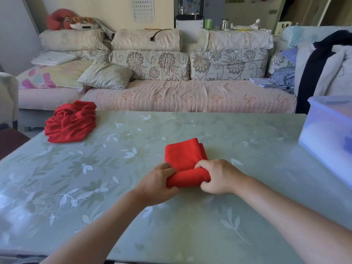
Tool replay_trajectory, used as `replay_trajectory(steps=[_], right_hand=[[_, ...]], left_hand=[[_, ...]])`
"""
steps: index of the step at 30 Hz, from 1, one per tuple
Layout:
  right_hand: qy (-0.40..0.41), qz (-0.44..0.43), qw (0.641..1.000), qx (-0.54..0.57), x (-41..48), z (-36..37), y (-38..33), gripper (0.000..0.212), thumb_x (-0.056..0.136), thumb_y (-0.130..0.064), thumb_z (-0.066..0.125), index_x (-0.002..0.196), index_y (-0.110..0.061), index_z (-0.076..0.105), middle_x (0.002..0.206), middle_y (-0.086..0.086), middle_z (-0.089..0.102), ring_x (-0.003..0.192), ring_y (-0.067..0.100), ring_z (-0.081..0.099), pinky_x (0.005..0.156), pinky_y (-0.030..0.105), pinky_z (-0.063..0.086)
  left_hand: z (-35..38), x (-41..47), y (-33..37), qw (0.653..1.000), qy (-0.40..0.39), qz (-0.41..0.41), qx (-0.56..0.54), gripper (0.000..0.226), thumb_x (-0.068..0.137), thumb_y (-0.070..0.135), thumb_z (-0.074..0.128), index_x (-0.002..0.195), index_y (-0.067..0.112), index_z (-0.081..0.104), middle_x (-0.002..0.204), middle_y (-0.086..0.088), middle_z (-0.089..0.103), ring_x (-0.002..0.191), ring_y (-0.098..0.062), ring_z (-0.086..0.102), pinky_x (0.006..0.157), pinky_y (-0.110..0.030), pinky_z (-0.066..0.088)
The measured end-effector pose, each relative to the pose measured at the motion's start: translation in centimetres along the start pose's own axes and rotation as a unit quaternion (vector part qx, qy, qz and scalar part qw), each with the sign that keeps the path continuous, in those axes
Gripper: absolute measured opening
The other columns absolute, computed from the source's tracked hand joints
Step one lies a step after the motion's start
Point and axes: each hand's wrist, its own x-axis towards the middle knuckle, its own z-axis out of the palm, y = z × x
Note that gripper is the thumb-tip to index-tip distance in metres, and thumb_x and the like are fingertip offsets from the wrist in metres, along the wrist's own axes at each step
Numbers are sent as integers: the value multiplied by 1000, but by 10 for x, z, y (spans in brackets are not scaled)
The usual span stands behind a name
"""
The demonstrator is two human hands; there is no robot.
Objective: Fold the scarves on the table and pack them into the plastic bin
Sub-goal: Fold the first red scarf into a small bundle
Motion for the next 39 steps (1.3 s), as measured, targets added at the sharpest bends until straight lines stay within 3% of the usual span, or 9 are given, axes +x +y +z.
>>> replay_trajectory(steps=[5, 10, 14, 17, 22, 26, 30, 35, 39], right_hand=[[-41, 133, 971, 194, -3, -21, 8, 23, 72, -43, 72, 84, -24, 68, 71, -11, 64, 69, 13, 64, 62, 24, 48], [6, 236, 935, 266, 9, -14, 13, 29, 84, -47, 73, 97, -23, 64, 89, 0, 70, 72, 19, 71, 60, 30, 55], [43, 243, 963, 110, 20, -7, 6, 59, 82, -47, 73, 132, -28, 49, 129, 0, 50, 115, 22, 56, 91, 32, 44], [125, 79, 989, 4, 24, -3, 6, 55, 84, -28, 75, 135, -26, 55, 140, 3, 47, 126, 27, 49, 106, 38, 40], [72, -57, 995, -42, 21, 9, 5, 39, 94, -16, 45, 125, -13, 68, 126, 4, 67, 117, 26, 61, 103, 38, 46], [-9, -21, 998, -56, 12, 6, 10, 71, 89, -48, 62, 151, -20, 41, 155, -4, 40, 143, 12, 35, 117, 21, 20], [-25, -16, 996, -80, 9, 12, 12, 87, 84, -45, 65, 157, -23, 24, 162, -4, 25, 148, 14, 24, 119, 22, 15], [-16, 14, 998, -53, 14, -2, 8, 74, 70, -43, 64, 142, -30, 49, 138, -7, 57, 125, 15, 54, 104, 23, 39], [-62, 105, 990, 73, 13, -23, 12, 56, 56, -51, 58, 108, -33, 70, 96, -12, 71, 93, 15, 65, 83, 28, 52]], left_hand=[[-7, -2, 13, 978, 41, -142, -146, 16, 83, 39, 63, 98, 32, 62, 79, 8, 66, 71, -9, 62, 65, -26, 49], [2, 13, 14, 955, 82, -255, -128, 32, 88, 53, 61, 104, 25, 57, 97, 5, 65, 85, -15, 63, 71, -29, 48], [9, 23, 13, 982, 156, -102, 41, 37, 91, 28, 60, 127, 27, 55, 124, 7, 53, 110, -18, 52, 88, -32, 46], [11, 31, 14, 977, 136, 67, 151, 41, 82, 19, 41, 111, 24, 70, 110, 6, 69, 98, -22, 63, 82, -33, 51], [17, 27, 11, 989, 42, 34, 136, 63, 83, 49, 38, 134, 18, 58, 136, 0, 60, 126, -21, 54, 106, -31, 40], [15, 25, -6, 991, -2, 52, 123, 84, 80, 58, 62, 150, 21, 36, 153, 3, 40, 142, -15, 34, 113, -18, 19], [15, 24, -8, 995, 8, 43, 89, 83, 82, 48, 69, 152, 25, 30, 156, 9, 32, 144, -9, 27, 108, -7, 8], [10, 20, -3, 996, 26, 50, 67, 71, 74, 40, 74, 138, 21, 48, 133, 4, 46, 115, -16, 52, 94, -27, 46], [0, 18, 6, 997, 43, -35, -52, 51, 79, 36, 73, 126, 28, 55, 109, 10, 59, 93, -5, 57, 83, -19, 45]])
